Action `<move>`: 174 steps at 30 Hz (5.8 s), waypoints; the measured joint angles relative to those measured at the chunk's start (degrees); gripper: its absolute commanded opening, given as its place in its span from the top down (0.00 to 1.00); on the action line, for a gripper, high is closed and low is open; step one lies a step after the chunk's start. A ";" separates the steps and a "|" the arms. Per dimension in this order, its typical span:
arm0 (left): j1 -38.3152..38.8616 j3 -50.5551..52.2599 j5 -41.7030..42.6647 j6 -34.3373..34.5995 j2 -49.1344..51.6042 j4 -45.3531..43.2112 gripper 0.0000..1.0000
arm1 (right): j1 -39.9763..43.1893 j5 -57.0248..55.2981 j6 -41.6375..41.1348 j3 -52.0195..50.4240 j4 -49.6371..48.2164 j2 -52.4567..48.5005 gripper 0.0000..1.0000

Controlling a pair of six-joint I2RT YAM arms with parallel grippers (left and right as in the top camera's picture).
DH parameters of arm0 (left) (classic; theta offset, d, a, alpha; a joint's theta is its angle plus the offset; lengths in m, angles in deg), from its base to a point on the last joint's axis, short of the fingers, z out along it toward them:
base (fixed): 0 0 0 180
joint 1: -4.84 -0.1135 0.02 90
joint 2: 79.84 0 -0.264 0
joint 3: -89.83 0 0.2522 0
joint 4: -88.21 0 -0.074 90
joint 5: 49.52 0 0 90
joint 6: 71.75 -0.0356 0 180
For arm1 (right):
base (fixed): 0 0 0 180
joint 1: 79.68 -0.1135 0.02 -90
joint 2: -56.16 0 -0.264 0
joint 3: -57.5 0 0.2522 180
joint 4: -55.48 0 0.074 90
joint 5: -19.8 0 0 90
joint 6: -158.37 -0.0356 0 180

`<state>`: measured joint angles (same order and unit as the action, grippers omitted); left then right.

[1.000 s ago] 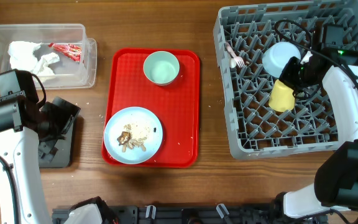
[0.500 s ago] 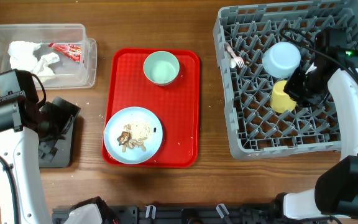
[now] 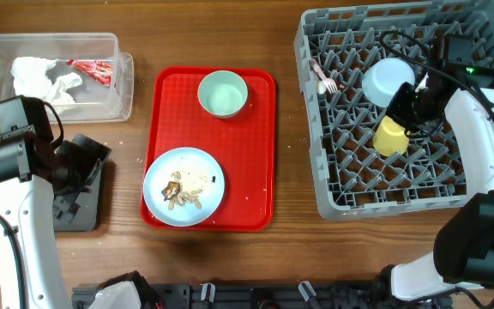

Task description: Sort waste into correct bins and load items into the dishwasher rack

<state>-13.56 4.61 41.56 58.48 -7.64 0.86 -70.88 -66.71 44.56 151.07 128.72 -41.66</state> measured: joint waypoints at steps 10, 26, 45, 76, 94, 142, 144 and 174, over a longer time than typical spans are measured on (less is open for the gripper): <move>0.00 0.00 0.02 0.00 0.00 0.00 0.00 | 0.11 -2.45 -3.06 0.15 7.34 2.99 0.89; 0.00 0.00 0.00 0.00 0.00 0.00 0.00 | -20.87 11.34 20.70 0.37 -1.75 2.62 0.40; 0.00 0.00 0.02 0.00 0.00 0.00 0.00 | -23.93 2.56 5.25 0.26 -6.99 -10.99 0.72; 0.00 0.00 0.00 0.00 0.00 0.00 0.00 | -25.64 3.13 -10.78 0.52 -6.93 -10.05 0.71; 0.00 0.00 0.02 0.00 -0.02 -0.02 0.00 | -33.86 22.88 2.08 6.38 -31.45 5.86 0.20; 0.00 0.00 0.00 0.00 0.00 0.00 0.00 | -48.78 -0.55 19.04 6.58 -29.03 -9.97 0.96; 0.00 0.00 0.02 0.00 0.00 0.00 0.00 | -48.33 -0.96 16.46 6.58 -26.40 -6.32 0.96; 0.00 0.00 0.02 0.00 -0.02 0.02 0.00 | 10.34 62.93 29.49 -9.62 16.83 16.33 0.96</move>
<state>-13.56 4.61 41.59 58.48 -7.66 0.88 -60.54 -3.78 74.04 141.45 145.55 -25.34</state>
